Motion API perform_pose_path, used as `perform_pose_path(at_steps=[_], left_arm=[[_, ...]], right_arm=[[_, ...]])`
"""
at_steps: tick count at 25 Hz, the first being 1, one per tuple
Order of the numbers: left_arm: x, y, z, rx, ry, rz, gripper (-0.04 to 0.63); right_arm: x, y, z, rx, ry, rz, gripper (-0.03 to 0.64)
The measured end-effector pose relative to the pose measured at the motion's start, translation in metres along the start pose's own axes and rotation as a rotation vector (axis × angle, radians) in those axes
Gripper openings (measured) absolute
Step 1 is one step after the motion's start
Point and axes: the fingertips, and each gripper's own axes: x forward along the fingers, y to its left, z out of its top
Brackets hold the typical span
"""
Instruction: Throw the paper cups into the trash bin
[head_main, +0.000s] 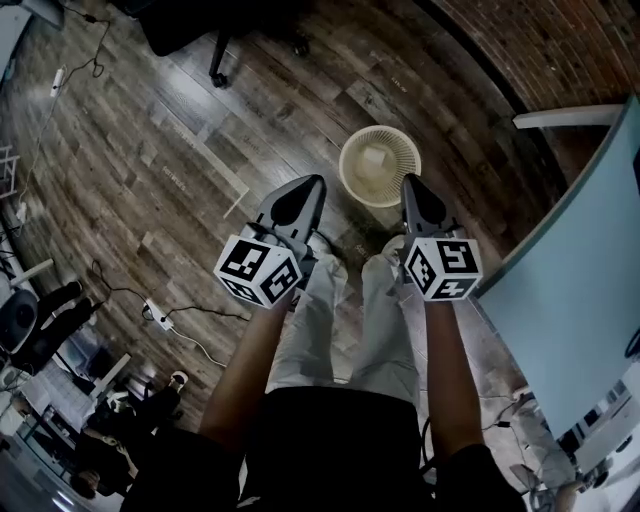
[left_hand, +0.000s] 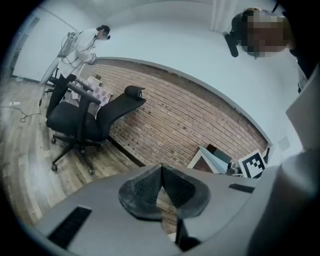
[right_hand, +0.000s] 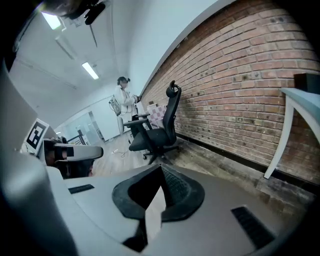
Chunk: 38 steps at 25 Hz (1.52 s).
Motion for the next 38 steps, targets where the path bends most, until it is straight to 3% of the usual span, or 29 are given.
perform_pose_path(at_steps=[6, 13, 17, 24, 33, 38], left_arm=[[-0.016, -0.03, 0.039, 0.06, -0.035, -0.054, 0.003], [-0.055, -0.055, 0.053, 0.092, -0.025, -0.075, 0.003], [-0.067, -0.061, 0.067, 0.073, -0.048, -0.104, 0.003], [-0.091, -0.06, 0.093, 0.111, -0.093, -0.132, 0.003], [-0.128, -0.056, 0.104, 0.105, -0.128, -0.09, 0.003], [-0.137, -0.076, 0.102, 0.146, -0.128, -0.103, 0.003]], right_arm=[[-0.031, 0.029, 0.043, -0.009, -0.045, 0.029, 0.005], [-0.067, 0.066, 0.072, -0.059, -0.057, 0.045, 0.005], [-0.078, 0.081, 0.091, -0.096, -0.082, 0.062, 0.005], [-0.082, 0.109, 0.112, -0.127, -0.127, 0.061, 0.005], [-0.108, 0.141, 0.138, -0.173, -0.153, 0.124, 0.005], [-0.132, 0.148, 0.145, -0.165, -0.206, 0.127, 0.005]])
